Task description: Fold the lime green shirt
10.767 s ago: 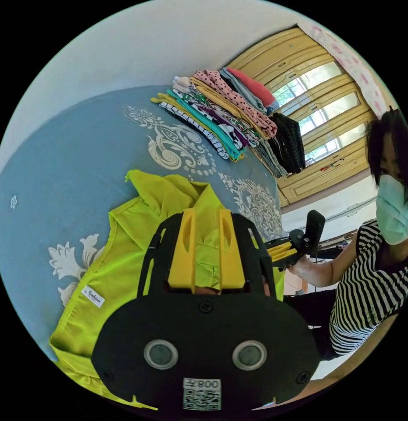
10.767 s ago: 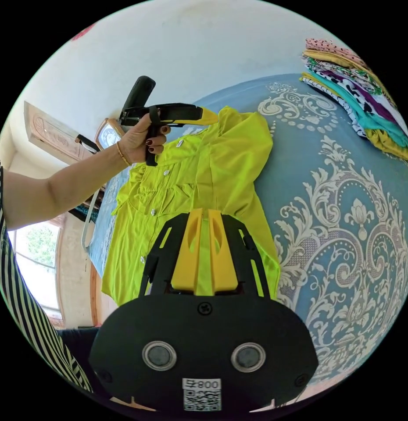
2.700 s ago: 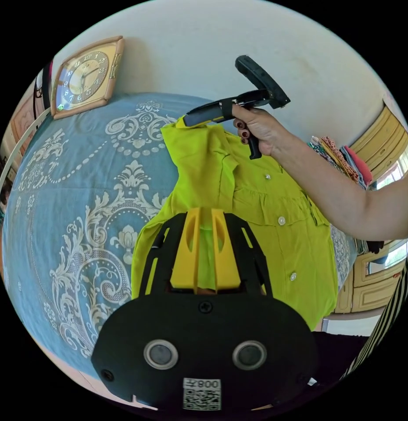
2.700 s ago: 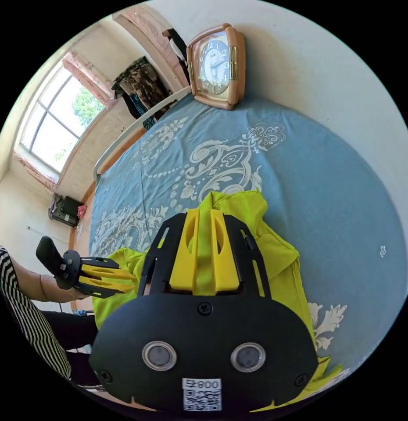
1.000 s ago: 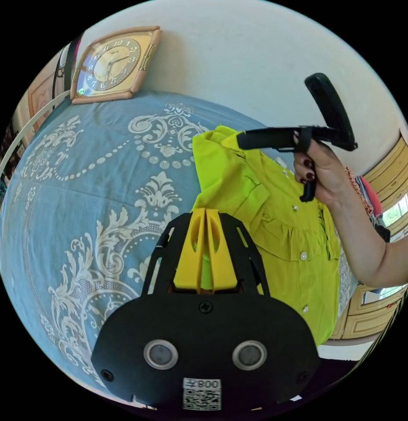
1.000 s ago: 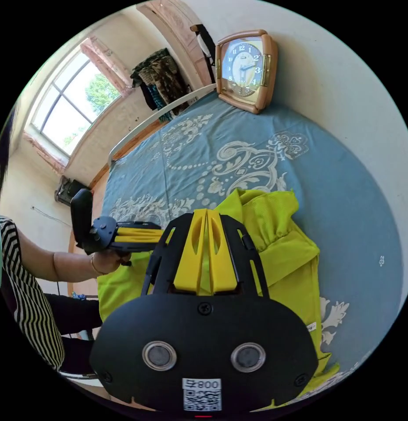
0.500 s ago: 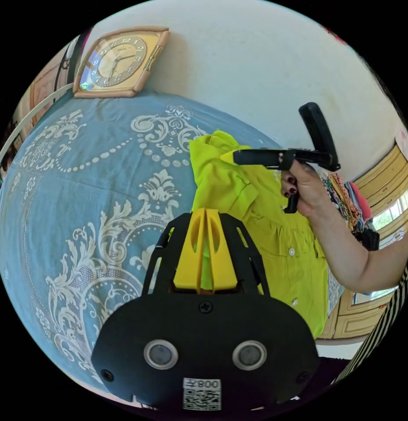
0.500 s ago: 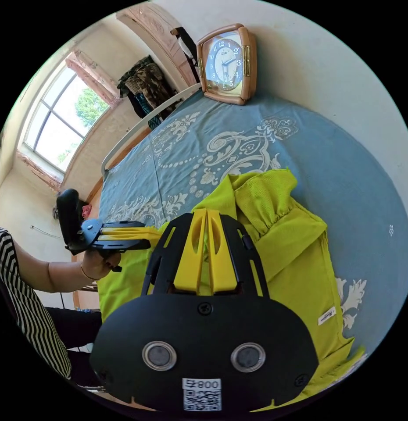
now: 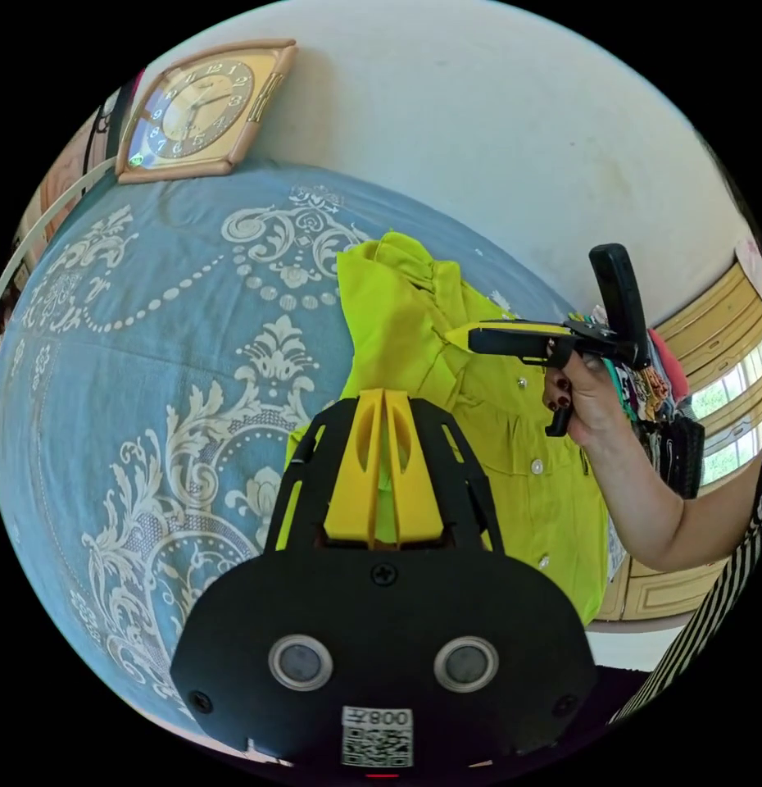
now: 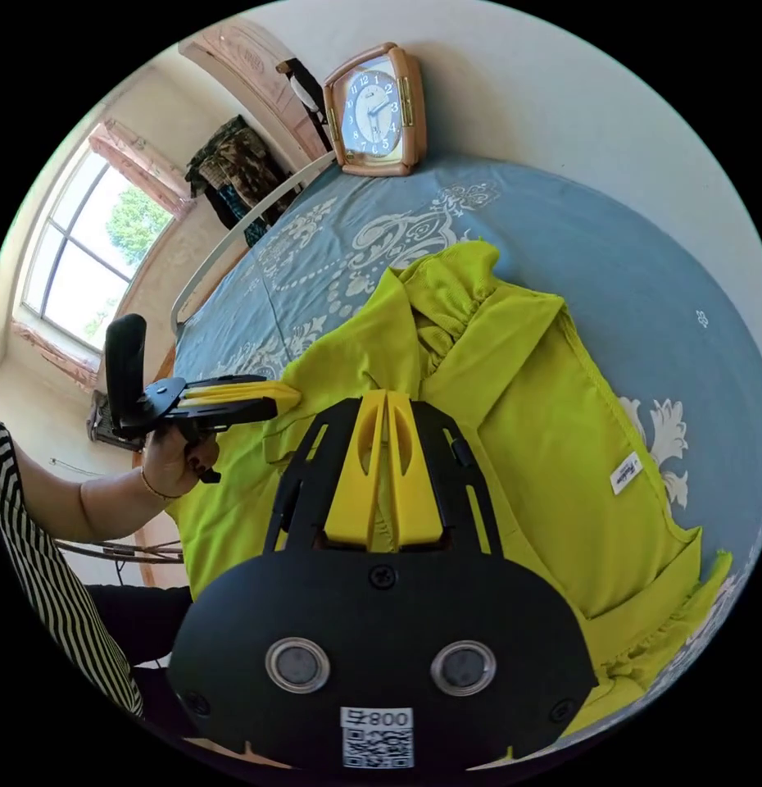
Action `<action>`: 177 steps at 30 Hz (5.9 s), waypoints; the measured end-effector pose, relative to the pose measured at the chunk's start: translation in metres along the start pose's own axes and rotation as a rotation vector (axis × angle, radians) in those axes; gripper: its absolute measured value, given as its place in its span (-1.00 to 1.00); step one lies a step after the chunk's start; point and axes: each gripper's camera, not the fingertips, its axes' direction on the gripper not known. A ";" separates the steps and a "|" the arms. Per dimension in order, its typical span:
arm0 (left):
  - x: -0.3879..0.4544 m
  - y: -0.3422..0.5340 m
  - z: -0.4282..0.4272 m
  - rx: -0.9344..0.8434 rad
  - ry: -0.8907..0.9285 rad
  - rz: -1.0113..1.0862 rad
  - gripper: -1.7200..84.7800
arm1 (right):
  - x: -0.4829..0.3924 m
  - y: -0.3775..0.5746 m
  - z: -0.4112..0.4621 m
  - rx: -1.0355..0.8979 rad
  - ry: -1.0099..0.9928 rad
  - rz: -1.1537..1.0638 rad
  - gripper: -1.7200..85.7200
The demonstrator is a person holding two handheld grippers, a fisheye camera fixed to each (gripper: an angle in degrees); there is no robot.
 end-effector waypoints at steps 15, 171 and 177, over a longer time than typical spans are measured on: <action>0.075 -0.011 0.029 -0.047 0.054 0.193 -0.86 | 0.024 0.233 -0.140 0.086 0.175 0.461 -0.96; -0.009 -0.122 -0.244 -0.497 0.411 -0.137 -0.93 | 0.075 0.622 -0.482 0.031 -0.328 0.700 -0.95; 0.003 -0.166 -0.214 -0.491 0.389 -0.122 -0.93 | 0.102 0.563 -0.481 0.012 -0.304 0.696 -0.95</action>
